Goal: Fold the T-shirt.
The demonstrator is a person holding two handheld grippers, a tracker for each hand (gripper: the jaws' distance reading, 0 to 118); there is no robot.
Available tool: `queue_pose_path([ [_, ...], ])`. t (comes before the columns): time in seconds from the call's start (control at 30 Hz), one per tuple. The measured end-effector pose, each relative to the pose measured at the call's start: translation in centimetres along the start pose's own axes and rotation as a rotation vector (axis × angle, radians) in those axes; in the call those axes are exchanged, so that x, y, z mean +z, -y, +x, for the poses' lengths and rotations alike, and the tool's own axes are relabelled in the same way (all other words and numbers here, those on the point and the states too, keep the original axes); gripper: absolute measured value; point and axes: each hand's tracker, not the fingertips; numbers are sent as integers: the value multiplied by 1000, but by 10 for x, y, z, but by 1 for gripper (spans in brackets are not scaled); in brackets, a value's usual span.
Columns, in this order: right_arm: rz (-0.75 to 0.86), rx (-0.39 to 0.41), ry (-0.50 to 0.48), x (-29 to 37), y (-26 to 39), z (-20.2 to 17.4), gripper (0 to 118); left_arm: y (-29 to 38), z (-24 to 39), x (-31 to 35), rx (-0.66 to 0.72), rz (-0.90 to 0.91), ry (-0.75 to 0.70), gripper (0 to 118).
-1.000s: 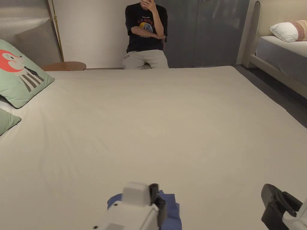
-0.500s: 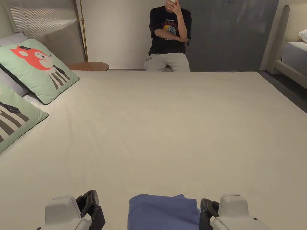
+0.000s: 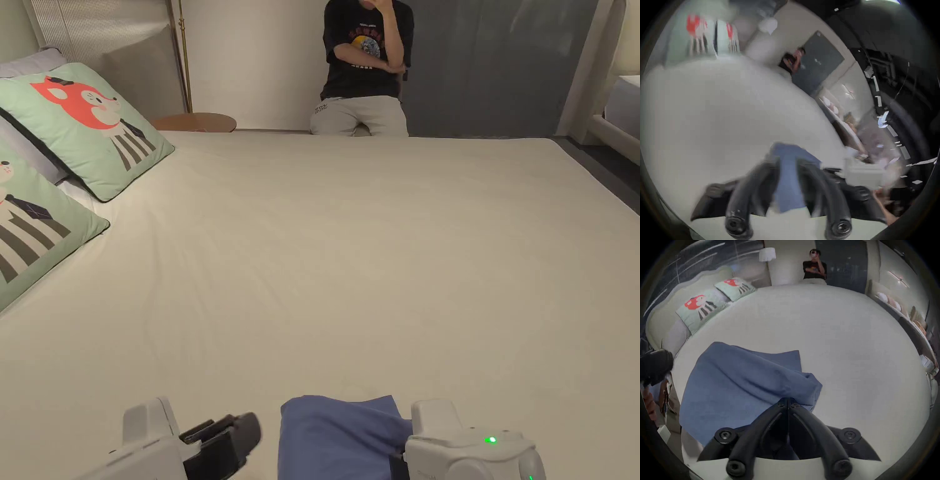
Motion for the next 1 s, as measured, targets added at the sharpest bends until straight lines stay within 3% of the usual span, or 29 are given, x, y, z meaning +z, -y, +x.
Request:
queue_pose_path([
  [0.07, -21, 12, -4, -1, -5, 2, 0, -11, -26, -17, 99, -111, 79, 102],
  [0.1, -27, 12, -6, -3, -7, 3, 0, -12, -32, -25, 127, -132, 101, 111],
  [0.27, -39, -5, -24, 1, -7, 8, 0, -18, -61, -67, 261, -308, 236, 110],
  [0.4, -35, -38, -50, 2, -4, 15, 0, -11, -86, -103, 285, -375, 203, 110],
  [0.43, -33, -46, -57, 2, -3, 16, 0, 0, -54, -95, 295, -378, 199, 110],
  [0.53, -26, -71, -73, 0, -2, 21, 0, -1, -50, -90, 336, -350, 285, 108],
  [0.57, -23, -80, -76, 1, -1, 21, 0, 2, -50, -90, 339, -356, 280, 105],
  [0.6, -21, -87, -80, 3, 1, 20, 0, 4, -48, -91, 341, -354, 276, 88],
  [0.63, -19, -93, -85, 4, 1, 21, 0, 7, -48, -95, 350, -351, 261, 63],
  [0.67, -17, -99, -85, 5, 2, 22, 0, 11, -47, -100, 349, -366, 178, 48],
  [0.77, 13, -134, -111, 8, 5, 27, 0, 8, -61, -99, 403, -347, 265, 40],
  [0.87, 39, -168, -141, 15, 7, 32, 0, 6, -62, -99, 344, -360, 230, 26],
  [1.0, 134, -183, -143, 40, 2, 31, 0, -3, -56, -85, 313, -358, 239, 22],
])
